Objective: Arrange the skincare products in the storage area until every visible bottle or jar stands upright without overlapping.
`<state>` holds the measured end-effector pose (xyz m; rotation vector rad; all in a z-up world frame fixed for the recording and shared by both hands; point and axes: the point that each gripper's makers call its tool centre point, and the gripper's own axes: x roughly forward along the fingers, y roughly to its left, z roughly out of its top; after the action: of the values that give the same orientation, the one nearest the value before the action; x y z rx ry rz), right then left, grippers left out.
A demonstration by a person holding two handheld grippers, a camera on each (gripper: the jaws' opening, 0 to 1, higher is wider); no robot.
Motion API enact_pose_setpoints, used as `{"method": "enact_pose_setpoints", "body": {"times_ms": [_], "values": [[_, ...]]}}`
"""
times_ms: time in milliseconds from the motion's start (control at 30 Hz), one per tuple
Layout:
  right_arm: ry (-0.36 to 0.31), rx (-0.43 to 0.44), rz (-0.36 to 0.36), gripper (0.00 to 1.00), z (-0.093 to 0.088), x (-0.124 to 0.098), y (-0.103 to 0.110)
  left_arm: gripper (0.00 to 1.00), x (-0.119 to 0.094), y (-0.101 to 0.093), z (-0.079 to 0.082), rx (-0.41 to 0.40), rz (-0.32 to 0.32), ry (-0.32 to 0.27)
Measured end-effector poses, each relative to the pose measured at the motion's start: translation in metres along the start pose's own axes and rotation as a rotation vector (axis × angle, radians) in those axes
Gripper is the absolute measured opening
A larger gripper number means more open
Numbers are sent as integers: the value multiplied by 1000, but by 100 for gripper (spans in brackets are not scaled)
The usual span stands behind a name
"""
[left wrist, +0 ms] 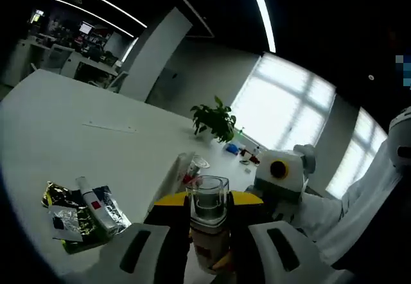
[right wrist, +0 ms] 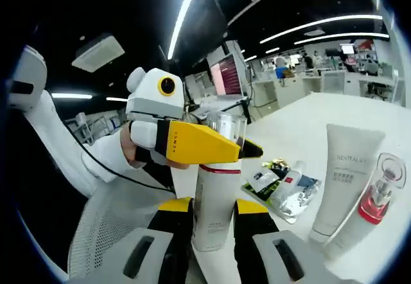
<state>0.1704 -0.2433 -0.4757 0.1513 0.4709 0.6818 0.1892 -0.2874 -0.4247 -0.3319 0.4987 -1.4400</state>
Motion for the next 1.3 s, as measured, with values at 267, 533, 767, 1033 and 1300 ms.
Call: {"method": "enact_pose_setpoints", "body": {"times_ms": [267, 533, 767, 1033, 1300], "values": [[-50, 216, 232, 11, 10, -17, 22, 19, -8, -16, 12, -20, -164, -41], [-54, 291, 395, 11, 8, -29, 40, 20, -6, -38, 4, -46, -290, 28], [31, 106, 172, 14, -8, -14, 13, 16, 7, -17, -9, 10, -137, 68], [-2, -53, -97, 18, 7, -5, -10, 16, 2, 28, 14, 12, 118, -72], [54, -123, -234, 14, 9, 4, -22, 16, 3, 20, 17, 47, 167, -117]]}}
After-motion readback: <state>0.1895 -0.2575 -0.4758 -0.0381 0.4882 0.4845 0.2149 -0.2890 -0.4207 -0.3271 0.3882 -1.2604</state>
